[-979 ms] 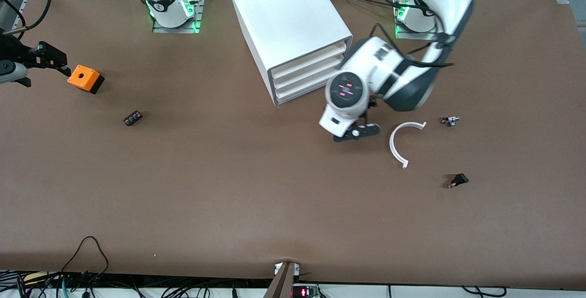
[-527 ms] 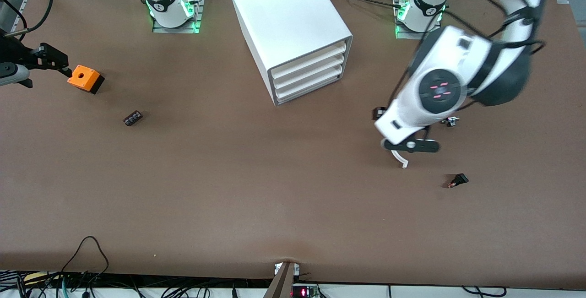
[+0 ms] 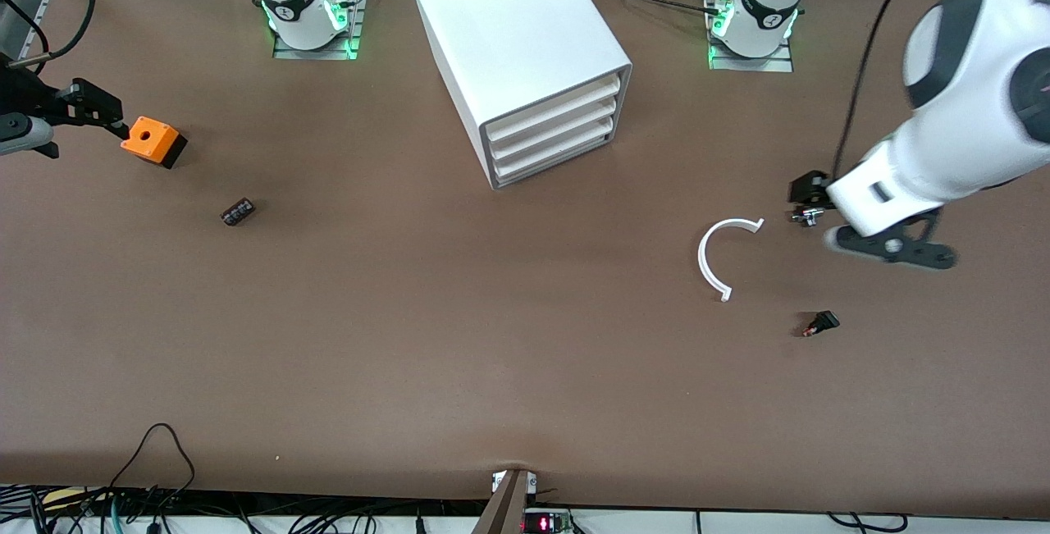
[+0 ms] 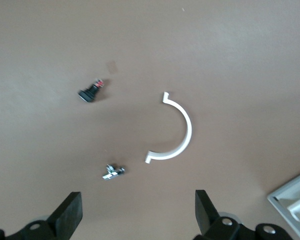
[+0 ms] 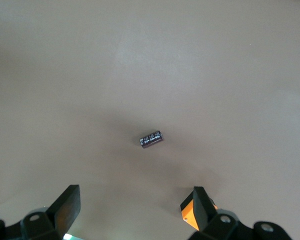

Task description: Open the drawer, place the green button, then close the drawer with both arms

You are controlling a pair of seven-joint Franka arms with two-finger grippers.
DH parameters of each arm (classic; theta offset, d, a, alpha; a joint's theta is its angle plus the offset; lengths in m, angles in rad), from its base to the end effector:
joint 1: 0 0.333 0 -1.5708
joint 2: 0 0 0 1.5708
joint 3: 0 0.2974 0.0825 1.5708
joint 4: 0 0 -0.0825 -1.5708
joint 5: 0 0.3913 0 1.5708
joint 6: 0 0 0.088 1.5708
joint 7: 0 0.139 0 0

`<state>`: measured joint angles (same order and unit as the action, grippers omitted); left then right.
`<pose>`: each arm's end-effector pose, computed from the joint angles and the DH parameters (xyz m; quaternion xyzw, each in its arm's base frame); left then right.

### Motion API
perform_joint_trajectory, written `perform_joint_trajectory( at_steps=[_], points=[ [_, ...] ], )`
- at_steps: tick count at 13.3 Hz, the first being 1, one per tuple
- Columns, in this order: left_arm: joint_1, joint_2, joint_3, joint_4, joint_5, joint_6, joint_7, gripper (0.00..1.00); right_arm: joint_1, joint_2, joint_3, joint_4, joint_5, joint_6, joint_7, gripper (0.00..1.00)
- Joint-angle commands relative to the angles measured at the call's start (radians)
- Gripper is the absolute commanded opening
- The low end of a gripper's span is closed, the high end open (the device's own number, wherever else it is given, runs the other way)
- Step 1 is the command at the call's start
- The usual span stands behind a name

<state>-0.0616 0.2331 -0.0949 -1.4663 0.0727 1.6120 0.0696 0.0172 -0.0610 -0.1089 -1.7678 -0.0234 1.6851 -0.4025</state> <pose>0.6177 -0.0824 0.4895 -0.9921 0.1149 0.0420 0.0271 0.5454 -0.0543 0.5225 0.9876 0.1563 -0.0127 0.0053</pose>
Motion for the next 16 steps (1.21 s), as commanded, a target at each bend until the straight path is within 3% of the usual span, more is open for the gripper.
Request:
perform_joint_trajectory(
  at_steps=[1,5,8,16],
  points=[
    [0.034,-0.174,0.017,-0.204,-0.021,0.078,0.05,0.99,-0.003,-0.005,-0.014,-0.005,-0.012,0.01,-0.001,1.0],
    [0.068,-0.282,0.038,-0.299,-0.017,0.109,0.036,1.0,-0.002,-0.005,-0.014,-0.001,-0.006,0.002,-0.01,1.0],
    [0.068,-0.281,0.041,-0.296,-0.021,0.159,0.044,1.0,0.001,-0.005,-0.009,-0.001,-0.004,-0.001,-0.001,1.0],
    [0.074,-0.235,0.032,-0.259,-0.005,0.146,0.076,1.0,0.001,-0.01,-0.008,-0.001,0.002,-0.008,0.002,1.0]
  ],
)
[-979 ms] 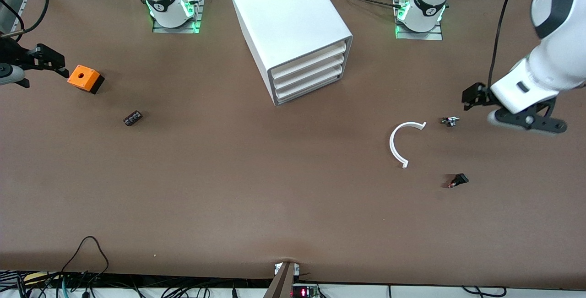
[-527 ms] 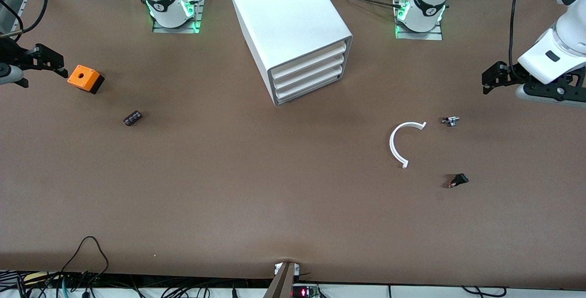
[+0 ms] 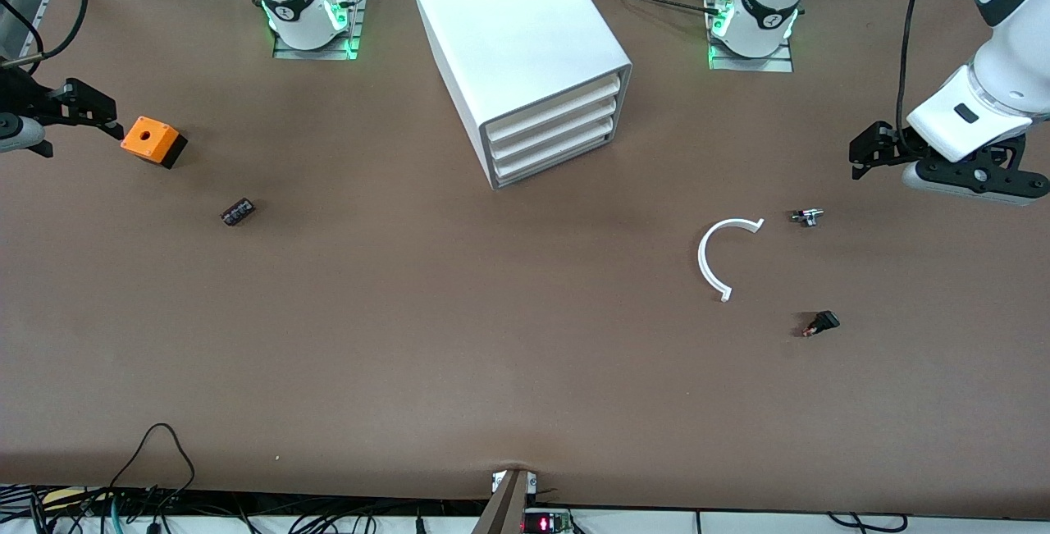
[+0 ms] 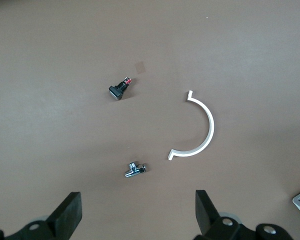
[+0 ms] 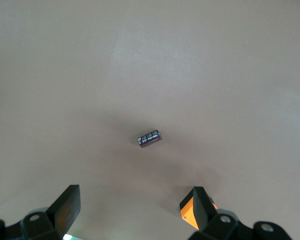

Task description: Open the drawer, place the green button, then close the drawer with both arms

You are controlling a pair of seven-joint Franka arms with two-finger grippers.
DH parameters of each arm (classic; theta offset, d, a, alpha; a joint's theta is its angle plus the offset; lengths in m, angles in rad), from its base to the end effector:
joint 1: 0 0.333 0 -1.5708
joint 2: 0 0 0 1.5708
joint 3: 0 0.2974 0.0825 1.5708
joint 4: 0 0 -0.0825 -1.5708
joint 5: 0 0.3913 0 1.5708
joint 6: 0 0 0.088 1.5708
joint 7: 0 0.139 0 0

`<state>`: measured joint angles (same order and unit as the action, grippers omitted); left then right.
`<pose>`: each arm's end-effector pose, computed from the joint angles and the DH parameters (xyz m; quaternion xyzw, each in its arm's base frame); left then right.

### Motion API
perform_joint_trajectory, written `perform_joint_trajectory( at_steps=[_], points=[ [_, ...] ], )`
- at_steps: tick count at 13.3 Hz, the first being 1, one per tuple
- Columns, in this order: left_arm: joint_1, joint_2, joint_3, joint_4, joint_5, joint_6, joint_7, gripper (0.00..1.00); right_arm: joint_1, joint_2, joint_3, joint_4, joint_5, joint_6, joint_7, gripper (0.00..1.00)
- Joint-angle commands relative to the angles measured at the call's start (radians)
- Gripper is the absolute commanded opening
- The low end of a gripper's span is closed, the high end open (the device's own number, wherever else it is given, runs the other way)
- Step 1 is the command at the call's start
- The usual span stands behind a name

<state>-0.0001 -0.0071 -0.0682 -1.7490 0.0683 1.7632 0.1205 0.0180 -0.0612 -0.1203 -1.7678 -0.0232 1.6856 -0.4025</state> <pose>0.5702 -0.0309 0.5088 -0.9943 0.1003 -0.0097 0.0341 0.5449 -0.0602 0.5226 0.9884 0.1511 -0.0123 0.0049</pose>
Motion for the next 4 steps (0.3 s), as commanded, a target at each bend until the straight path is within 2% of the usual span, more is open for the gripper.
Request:
perform_joint_trajectory(
  at_steps=[1,4],
  points=[
    [0.012,0.006,0.007,0.028,-0.001,-0.005,0.018,1.0,-0.001,-0.009,0.004,-0.001,0.002,-0.009,0.002,1.0],
    [0.017,0.007,0.007,0.026,-0.001,-0.007,-0.005,1.0,-0.001,-0.011,0.002,0.001,0.002,-0.006,0.002,1.0]
  ],
)
